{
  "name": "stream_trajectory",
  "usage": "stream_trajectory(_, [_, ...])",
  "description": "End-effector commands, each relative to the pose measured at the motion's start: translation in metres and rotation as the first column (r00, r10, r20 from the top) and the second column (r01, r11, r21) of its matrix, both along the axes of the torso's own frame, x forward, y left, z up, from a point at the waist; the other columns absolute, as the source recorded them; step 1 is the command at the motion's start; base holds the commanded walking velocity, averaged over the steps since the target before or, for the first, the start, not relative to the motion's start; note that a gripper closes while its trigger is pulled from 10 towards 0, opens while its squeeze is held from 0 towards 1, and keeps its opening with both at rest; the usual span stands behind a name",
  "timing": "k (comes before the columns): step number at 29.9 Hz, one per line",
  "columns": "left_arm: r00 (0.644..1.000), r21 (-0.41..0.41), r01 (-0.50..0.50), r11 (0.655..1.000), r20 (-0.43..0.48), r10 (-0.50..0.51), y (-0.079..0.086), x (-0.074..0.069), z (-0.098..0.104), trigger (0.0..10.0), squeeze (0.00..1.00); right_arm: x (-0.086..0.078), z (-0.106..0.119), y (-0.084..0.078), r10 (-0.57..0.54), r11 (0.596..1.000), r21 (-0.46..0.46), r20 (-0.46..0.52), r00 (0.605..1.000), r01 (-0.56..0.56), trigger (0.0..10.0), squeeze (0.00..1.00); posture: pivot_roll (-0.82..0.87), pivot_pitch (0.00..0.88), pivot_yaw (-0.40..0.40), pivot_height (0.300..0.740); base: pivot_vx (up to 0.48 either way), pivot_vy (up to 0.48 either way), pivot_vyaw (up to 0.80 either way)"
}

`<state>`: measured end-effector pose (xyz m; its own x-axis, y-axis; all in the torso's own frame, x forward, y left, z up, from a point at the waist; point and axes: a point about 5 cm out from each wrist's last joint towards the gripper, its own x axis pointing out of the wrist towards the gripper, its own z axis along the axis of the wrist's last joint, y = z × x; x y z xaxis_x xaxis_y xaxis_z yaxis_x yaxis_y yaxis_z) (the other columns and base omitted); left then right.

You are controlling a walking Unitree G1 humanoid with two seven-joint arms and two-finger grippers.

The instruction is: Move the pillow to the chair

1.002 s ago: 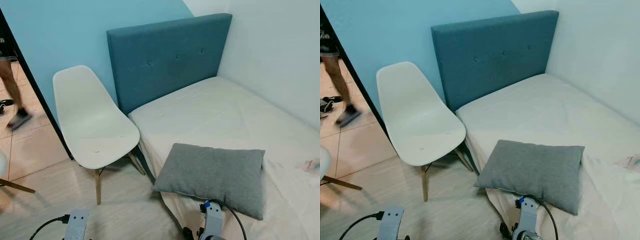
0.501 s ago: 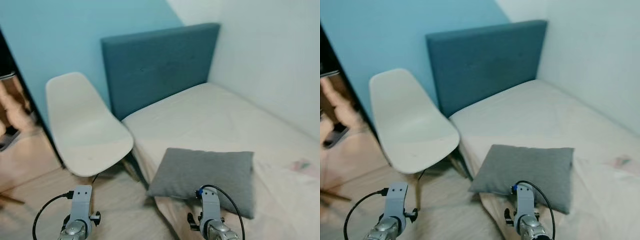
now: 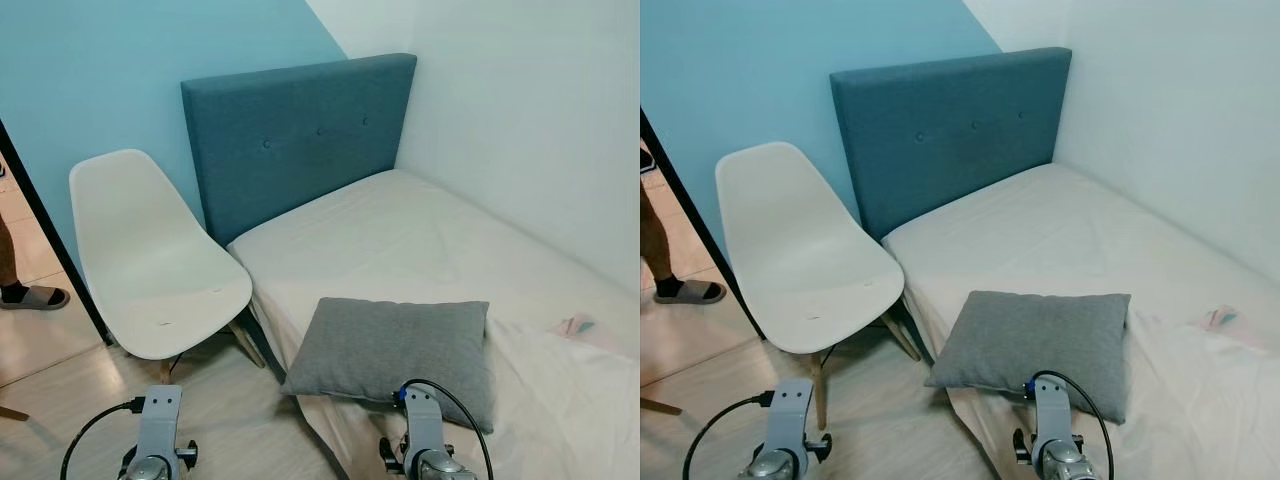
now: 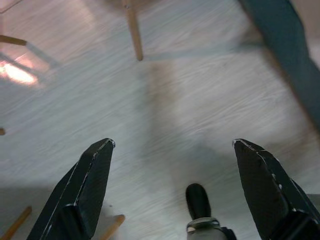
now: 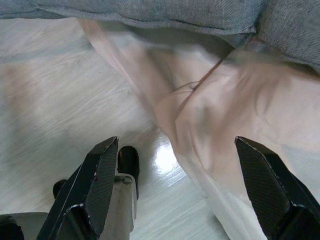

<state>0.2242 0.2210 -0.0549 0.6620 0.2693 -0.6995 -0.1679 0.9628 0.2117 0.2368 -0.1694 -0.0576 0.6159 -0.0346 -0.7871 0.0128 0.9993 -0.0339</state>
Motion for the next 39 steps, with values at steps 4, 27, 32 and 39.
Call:
stream_trajectory(4, [0.994, 0.040, -0.108, 0.993, -0.021, 0.109, 0.018, -0.014, -0.004, 10.0, 0.00, 0.016, 0.011, 0.007, 0.024, 0.995, 0.097, 0.093, 0.995, -0.033, 10.0, 0.00, -0.08, 0.000, -0.121, 0.740, 0.000, 0.000, 0.00])
stream_trajectory(27, [0.976, -0.113, -0.094, 0.989, 0.187, 0.114, 0.013, 0.007, 0.012, 10.0, 0.00, 0.073, 0.065, -0.015, -0.136, 0.976, 0.206, 0.329, 0.934, 0.070, 10.0, 0.00, -0.13, 0.000, -0.065, 0.720, 0.000, 0.000, 0.00])
stream_trajectory(32, [0.963, -0.089, -0.033, 0.996, 0.263, 0.055, 0.015, 0.024, 0.027, 10.0, 0.00, 0.079, 0.075, -0.034, -0.254, 0.954, 0.245, 0.364, 0.896, 0.171, 10.0, 0.00, -0.14, 0.000, -0.052, 0.700, 0.000, 0.000, 0.00])
stream_trajectory(39, [0.945, -0.091, 0.007, 0.996, 0.327, 0.023, 0.012, 0.038, 0.038, 10.0, 0.00, 0.093, 0.096, -0.046, -0.320, 0.933, 0.296, 0.423, 0.848, 0.204, 10.0, 0.00, -0.15, 0.000, -0.048, 0.675, 0.000, 0.000, 0.00])
